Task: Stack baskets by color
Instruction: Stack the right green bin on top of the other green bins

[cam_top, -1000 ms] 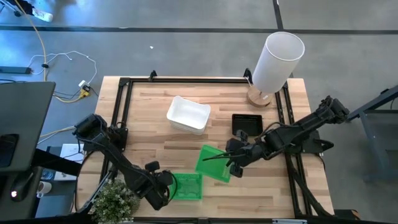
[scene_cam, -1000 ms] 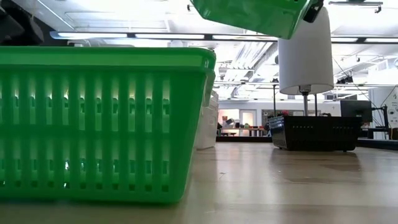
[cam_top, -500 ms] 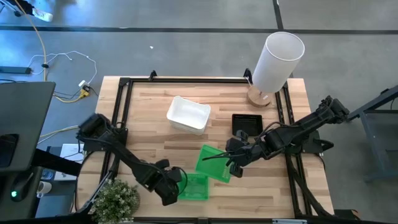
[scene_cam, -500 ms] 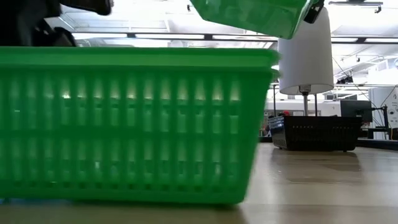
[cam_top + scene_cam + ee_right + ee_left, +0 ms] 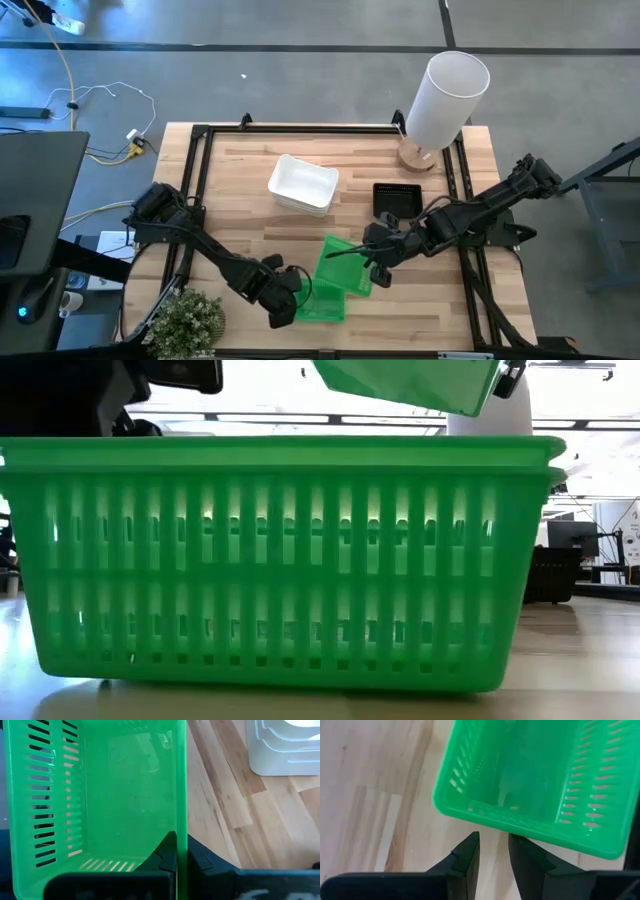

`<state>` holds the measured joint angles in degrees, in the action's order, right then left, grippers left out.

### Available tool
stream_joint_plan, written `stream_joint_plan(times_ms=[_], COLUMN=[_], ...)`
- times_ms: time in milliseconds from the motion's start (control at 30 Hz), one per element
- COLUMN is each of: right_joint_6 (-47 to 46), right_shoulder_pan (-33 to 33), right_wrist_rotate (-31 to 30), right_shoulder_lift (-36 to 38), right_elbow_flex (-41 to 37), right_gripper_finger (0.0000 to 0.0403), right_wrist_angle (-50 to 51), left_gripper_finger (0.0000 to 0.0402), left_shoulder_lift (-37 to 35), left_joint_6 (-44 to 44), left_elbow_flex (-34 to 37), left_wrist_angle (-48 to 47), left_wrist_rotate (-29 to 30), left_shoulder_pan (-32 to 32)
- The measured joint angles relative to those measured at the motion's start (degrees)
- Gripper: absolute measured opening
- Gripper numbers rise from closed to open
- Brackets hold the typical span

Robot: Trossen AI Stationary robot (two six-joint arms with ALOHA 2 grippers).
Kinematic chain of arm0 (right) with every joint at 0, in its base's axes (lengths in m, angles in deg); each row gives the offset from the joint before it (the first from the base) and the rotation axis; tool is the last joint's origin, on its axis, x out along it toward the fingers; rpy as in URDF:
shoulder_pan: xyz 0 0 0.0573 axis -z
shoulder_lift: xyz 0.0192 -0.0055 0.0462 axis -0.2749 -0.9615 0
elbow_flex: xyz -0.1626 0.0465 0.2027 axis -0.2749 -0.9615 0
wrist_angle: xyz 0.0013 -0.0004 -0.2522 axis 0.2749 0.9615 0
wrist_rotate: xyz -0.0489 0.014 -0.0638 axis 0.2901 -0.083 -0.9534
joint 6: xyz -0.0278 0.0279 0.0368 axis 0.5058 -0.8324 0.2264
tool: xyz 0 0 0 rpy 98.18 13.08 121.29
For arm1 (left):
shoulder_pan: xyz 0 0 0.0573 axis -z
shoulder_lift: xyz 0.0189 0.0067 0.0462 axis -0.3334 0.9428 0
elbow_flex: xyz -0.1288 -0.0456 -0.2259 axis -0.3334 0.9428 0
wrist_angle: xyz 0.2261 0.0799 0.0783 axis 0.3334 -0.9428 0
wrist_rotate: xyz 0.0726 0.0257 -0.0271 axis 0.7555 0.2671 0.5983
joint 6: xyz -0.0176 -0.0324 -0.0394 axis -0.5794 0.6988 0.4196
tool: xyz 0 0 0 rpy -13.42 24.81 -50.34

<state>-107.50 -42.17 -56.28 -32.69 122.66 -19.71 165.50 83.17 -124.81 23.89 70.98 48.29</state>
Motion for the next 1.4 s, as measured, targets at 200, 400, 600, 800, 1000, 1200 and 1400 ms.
stream_joint_plan(times_ms=[200, 400, 600, 800, 1000, 1200, 1400], right_joint_6=[0.09, 0.44, 1.82, 4.5, 5.35, 7.5, 9.46], right_shoulder_pan=[0.0, 0.0, -0.02, -0.02, -0.04, -0.04, -0.02], right_wrist_rotate=[1.57, 1.72, 5.02, 8.13, 9.39, 9.39, 9.36], right_shoulder_lift=[0.0, -0.12, -2.83, -5.87, -6.95, -6.93, -6.93], right_elbow_flex=[0.0, 0.0, -0.02, -0.02, -0.02, -0.02, -0.02], right_gripper_finger=[0.0, 0.0, 0.0, 0.0, 0.0, 0.0, 0.0], right_wrist_angle=[-2.73, -3.7, -4.42, -7.82, -10.14, -11.68, -15.17], left_gripper_finger=[0.009, 0.009, 0.009, 0.009, 0.009, 0.009, 0.009], left_shoulder_lift=[0.0, 0.0, -0.05, -2.31, -7.09, -13.45, -19.57], left_joint_6=[-0.45, -2.44, -3.07, -3.08, -3.09, -3.05, -3.05], left_elbow_flex=[0.0, 0.0, -0.02, -0.07, -0.07, -0.09, -0.09], left_wrist_angle=[1.96, 4.98, 4.5, 1.49, -4.9, -11.56, -14.48], left_wrist_rotate=[0.48, 0.02, -1.34, -2.94, -2.13, 1.94, 6.34], left_shoulder_pan=[-0.68, -1.45, -1.51, -1.55, -1.37, -1.46, -1.44])
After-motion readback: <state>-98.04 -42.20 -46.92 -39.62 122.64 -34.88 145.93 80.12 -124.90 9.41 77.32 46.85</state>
